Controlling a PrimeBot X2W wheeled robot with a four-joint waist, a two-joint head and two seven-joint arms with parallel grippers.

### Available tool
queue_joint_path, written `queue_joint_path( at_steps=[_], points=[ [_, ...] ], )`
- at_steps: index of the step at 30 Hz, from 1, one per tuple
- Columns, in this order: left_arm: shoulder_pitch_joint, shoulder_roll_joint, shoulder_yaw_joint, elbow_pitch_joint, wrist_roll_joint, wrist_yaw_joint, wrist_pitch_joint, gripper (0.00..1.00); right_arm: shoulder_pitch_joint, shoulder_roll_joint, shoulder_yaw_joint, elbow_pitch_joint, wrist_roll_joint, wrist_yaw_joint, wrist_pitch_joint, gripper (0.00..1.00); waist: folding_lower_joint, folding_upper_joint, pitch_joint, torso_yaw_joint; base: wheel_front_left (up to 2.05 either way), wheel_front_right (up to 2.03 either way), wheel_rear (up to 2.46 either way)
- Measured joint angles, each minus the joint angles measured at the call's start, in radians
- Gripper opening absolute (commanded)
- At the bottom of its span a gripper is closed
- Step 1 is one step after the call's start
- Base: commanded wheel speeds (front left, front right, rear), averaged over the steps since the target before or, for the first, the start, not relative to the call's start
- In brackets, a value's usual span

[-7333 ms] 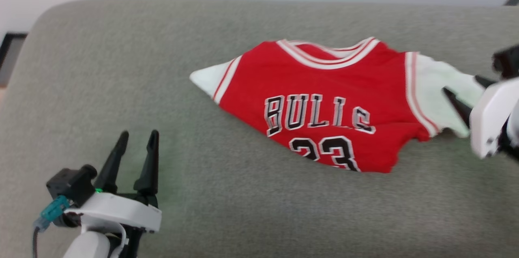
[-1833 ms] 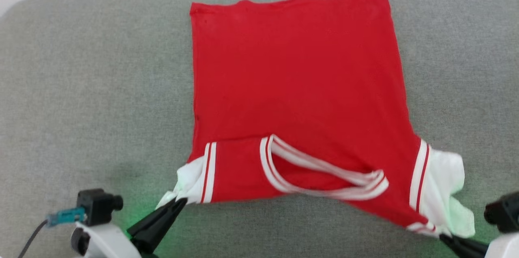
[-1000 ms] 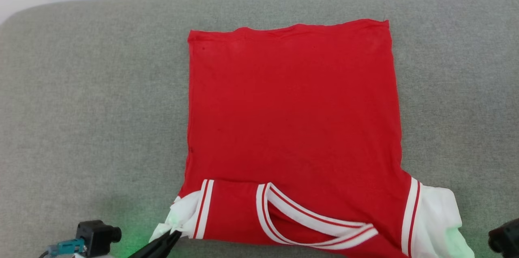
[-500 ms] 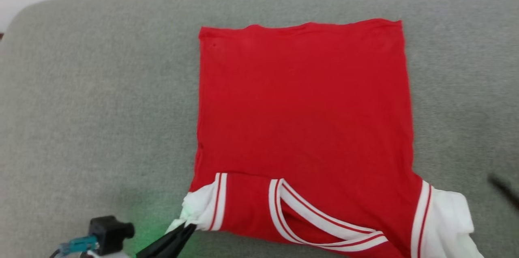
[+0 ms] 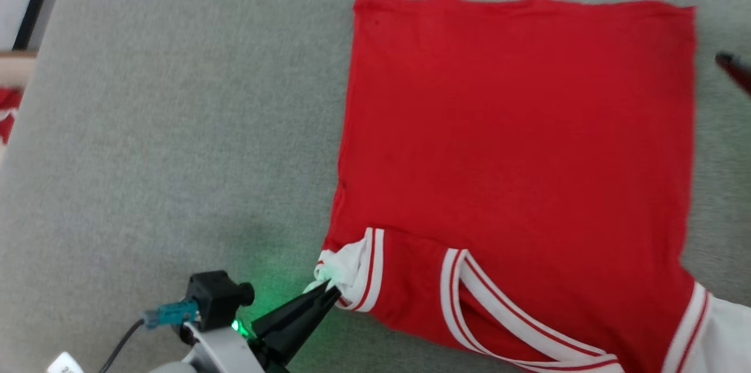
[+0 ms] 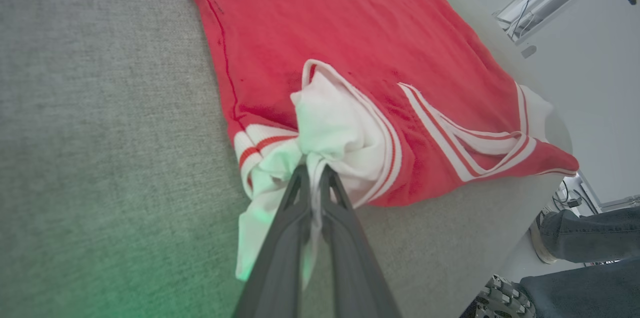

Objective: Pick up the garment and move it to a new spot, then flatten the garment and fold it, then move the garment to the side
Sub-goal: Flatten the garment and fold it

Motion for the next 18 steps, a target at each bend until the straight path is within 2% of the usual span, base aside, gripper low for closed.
queue_joint_path(
  at_steps=[6,11,15,16,17,18],
  points=[
    [-0.045,-0.021,-0.020,0.001,0.000,0.000,0.000,0.00,-0.195,0.027,0.025,0.234,-0.100,0.000,0.033,1.00,0.0000,0.0000,0.070,0.046,0.00,0.00,0.00],
    [-0.064,-0.038,-0.023,0.001,0.000,-0.001,-0.001,0.00,-0.260,0.043,0.026,0.356,-0.144,0.000,0.018,1.00,0.0000,0.0000,0.119,0.076,0.00,0.00,0.00],
    [-0.078,-0.043,-0.023,0.002,0.000,-0.002,-0.002,0.00,-0.298,0.046,0.033,0.407,-0.155,0.000,0.007,1.00,0.0000,0.0000,0.145,0.090,0.00,0.00,0.00],
    [-0.081,-0.044,-0.023,0.002,-0.001,-0.002,-0.002,0.00,-0.302,0.048,0.035,0.414,-0.155,0.000,-0.003,0.54,0.0000,0.0000,0.149,0.091,0.00,0.00,0.00],
    [-0.084,-0.044,-0.023,0.002,-0.001,-0.002,-0.002,0.00,-0.305,0.049,0.036,0.420,-0.155,0.000,-0.013,0.37,0.0000,0.0000,0.152,0.092,0.00,0.00,0.00],
    [-0.085,-0.045,-0.020,0.003,-0.002,-0.002,-0.002,0.00,-0.312,0.051,0.039,0.428,-0.155,0.000,-0.022,0.07,0.0000,0.0000,0.153,0.091,0.00,0.00,0.00]
  ],
)
